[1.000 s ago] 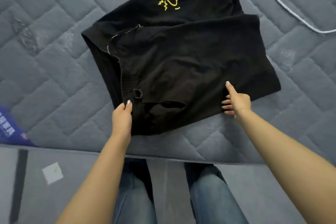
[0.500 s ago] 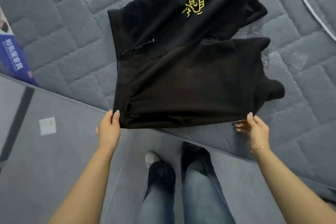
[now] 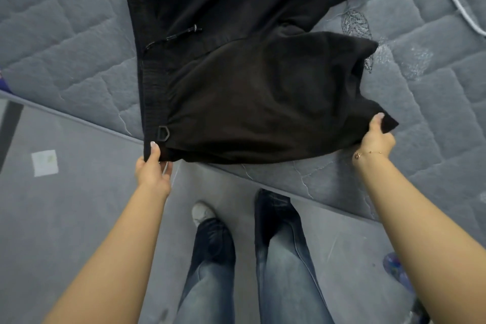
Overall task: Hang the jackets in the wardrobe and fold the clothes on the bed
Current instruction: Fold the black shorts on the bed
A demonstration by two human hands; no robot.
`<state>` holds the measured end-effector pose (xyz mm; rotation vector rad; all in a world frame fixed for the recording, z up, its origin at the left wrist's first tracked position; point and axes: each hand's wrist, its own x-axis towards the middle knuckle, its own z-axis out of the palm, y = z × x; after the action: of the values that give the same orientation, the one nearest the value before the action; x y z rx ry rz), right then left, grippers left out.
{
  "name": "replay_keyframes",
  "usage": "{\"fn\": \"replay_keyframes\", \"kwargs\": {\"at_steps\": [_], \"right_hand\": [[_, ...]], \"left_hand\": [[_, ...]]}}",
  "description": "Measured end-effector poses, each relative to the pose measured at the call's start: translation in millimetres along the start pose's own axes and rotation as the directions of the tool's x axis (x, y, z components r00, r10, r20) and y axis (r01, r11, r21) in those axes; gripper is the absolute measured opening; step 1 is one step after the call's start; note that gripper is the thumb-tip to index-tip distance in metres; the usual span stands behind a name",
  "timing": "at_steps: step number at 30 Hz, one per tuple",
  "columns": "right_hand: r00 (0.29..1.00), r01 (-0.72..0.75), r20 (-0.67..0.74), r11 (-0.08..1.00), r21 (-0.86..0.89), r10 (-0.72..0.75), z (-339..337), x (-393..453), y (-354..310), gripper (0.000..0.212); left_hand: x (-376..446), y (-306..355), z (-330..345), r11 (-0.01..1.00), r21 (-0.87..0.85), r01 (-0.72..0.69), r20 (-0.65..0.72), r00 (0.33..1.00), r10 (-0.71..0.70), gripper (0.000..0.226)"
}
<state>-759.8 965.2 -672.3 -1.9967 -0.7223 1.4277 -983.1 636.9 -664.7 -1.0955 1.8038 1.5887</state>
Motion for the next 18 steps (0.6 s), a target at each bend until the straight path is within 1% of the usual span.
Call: {"fn": "replay_keyframes", "kwargs": {"at_steps": [2,3,4,6,8,10,11,12,13,14,15,16,17,18], "right_hand": [[0.993,0.044,-0.112,0.998,-0.052,-0.049,-18,10,4,0.042],[0.989,0.038,-0.138,0.994,-0.101,-0.052,-31,14,10,0.043],[0.989,0.025,-0.139,0.991,-0.135,-0.044,-43,16,16,0.040],[0.997,-0.004,-0.081,0.986,-0.167,-0.010,-61,18,27,0.033],[1.000,-0.010,-0.027,0.981,-0.194,0.005,-68,16,31,0.025],[0.999,-0.003,-0.036,0.984,-0.178,-0.003,-66,16,32,0.017],[0.998,0.001,-0.054,0.985,-0.172,-0.011,-63,14,32,0.018],[0.997,0.017,-0.065,0.982,-0.189,-0.030,-60,10,32,0.023],[0.995,0.051,-0.073,0.961,-0.271,-0.074,-58,6,32,0.031],[0.987,0.108,-0.066,0.902,-0.419,-0.149,-57,-2,30,0.044],[0.968,0.193,-0.018,0.791,-0.580,-0.250,-56,-9,29,0.056],[0.932,0.305,0.076,0.651,-0.696,-0.356,-54,-16,26,0.063],[0.873,0.434,0.210,0.503,-0.747,-0.441,-50,-22,22,0.064],[0.801,0.561,0.367,0.381,-0.735,-0.473,-44,-27,16,0.061]], "left_hand": [[-1,0,-2,0.998,-0.058,-0.029,-0.040,0.999,0.027,0.016],[-3,1,-1,0.996,-0.078,-0.045,-0.049,0.998,0.041,0.016],[-5,3,0,0.994,-0.091,-0.060,-0.059,0.997,0.055,0.018],[-8,5,3,0.991,-0.106,-0.079,-0.080,0.994,0.070,0.021],[-8,7,8,0.989,-0.132,-0.067,-0.098,0.994,0.055,0.015],[-6,7,12,0.983,-0.185,-0.015,-0.088,0.996,-0.002,0.009],[-6,7,14,0.980,-0.197,0.006,-0.095,0.995,-0.025,0.012],[-6,5,15,0.989,-0.151,0.001,-0.135,0.991,-0.022,0.020],[-7,4,15,1.000,-0.021,-0.023,-0.198,0.980,0.019,0.035],[-10,4,16,0.981,0.183,-0.058,-0.266,0.958,0.106,0.052],[-15,5,17,0.912,0.395,-0.110,-0.286,0.929,0.236,0.064],[-21,7,19,0.803,0.563,-0.197,-0.240,0.890,0.387,0.070],[-26,10,24,0.669,0.669,-0.322,-0.124,0.840,0.528,0.070],[-31,16,30,0.517,0.724,-0.457,0.032,0.771,0.636,0.067]]}}
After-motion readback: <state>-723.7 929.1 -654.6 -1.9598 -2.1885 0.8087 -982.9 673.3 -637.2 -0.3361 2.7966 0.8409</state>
